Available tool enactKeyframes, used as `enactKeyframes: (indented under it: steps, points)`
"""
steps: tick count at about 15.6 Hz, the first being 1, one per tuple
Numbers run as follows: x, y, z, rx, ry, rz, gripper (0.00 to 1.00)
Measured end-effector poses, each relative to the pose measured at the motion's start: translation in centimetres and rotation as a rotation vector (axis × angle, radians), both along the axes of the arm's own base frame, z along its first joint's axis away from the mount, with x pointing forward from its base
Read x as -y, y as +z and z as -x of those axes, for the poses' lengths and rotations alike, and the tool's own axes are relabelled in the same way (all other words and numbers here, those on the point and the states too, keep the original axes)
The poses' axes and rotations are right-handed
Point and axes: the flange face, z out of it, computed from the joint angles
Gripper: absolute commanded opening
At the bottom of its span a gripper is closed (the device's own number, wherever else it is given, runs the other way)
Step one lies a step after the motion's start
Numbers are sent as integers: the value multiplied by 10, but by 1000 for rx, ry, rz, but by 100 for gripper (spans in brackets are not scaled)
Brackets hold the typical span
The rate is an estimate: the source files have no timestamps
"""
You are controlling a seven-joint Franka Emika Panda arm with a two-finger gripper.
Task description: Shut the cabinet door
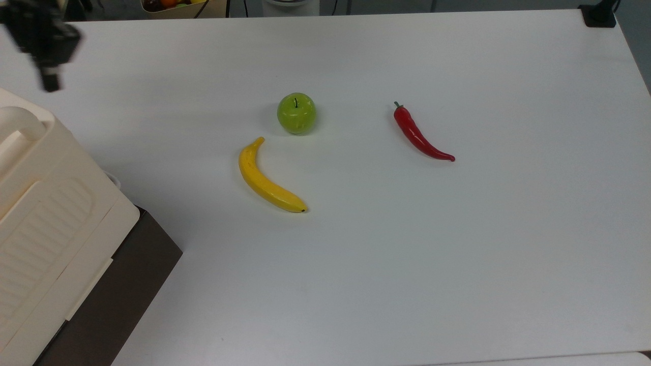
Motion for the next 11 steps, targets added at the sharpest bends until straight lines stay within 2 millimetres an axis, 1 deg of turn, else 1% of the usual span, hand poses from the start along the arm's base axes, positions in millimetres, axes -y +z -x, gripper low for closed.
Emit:
enactKeyframes:
  steps: [2,4,6,7,11]
  points:
    - [-44,-1,1,-95,75,19,0]
    - [-81,-3,6,-177,154,28,0]
    - [-109,-3,15,-264,247,34,0]
    - [-127,-3,24,-326,314,38,0]
    - [-177,5,49,-438,461,45,0]
